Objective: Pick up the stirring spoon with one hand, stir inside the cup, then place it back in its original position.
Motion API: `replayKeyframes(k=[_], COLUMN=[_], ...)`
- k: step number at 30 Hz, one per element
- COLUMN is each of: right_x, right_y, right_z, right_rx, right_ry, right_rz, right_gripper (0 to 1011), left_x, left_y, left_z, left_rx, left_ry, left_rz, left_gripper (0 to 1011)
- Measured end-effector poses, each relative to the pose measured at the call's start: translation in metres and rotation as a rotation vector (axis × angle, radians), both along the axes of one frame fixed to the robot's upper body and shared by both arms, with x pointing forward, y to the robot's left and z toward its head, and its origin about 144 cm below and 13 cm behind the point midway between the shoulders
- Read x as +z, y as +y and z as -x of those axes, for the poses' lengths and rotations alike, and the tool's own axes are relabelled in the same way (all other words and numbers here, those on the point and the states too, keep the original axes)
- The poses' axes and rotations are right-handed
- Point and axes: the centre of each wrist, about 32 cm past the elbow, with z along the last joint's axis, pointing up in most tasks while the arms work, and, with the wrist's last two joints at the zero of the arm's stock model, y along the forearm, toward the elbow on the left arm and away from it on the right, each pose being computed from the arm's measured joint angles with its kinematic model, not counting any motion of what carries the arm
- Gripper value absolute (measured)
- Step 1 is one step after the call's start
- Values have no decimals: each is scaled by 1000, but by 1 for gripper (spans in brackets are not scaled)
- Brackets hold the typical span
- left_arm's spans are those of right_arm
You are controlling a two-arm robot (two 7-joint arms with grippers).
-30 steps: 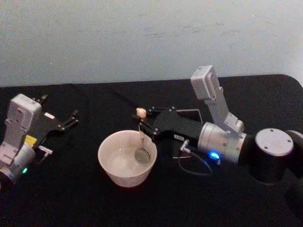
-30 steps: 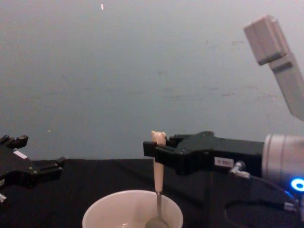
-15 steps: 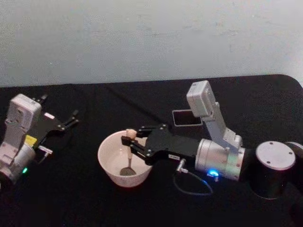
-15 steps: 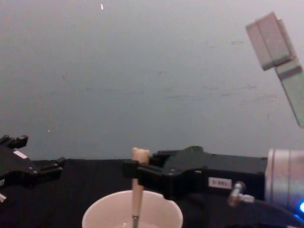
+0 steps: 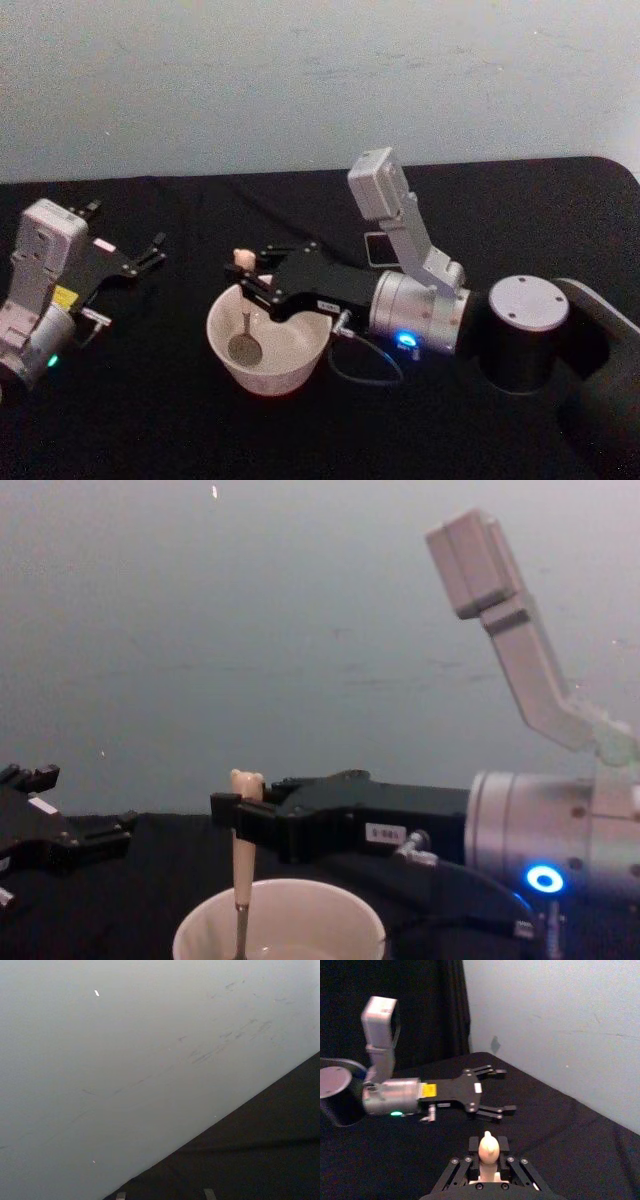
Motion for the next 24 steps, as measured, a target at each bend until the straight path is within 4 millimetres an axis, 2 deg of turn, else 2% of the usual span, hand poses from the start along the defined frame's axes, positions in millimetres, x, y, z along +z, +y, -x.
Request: replayKeyframes(k=[6,12,18,24], right_x=[-1,1,2,4], right_y=[5,-1,-11,-26], right_z=[-14,-24,-25,-16], right_rx=[-41,-87,-112,-117], right_ry=[-3,-14,-25,-40], right_rz=[12,19,24,17], right_gripper=[215,215,215,215], left_x=[0,0,0,0], left_y=[0,0,0,0], left_z=[0,0,0,0], left_rx=[0,0,0,0], left_ry=[0,0,0,0], left_rz=[0,0,0,0], left_gripper=[1001,1001,1001,1001])
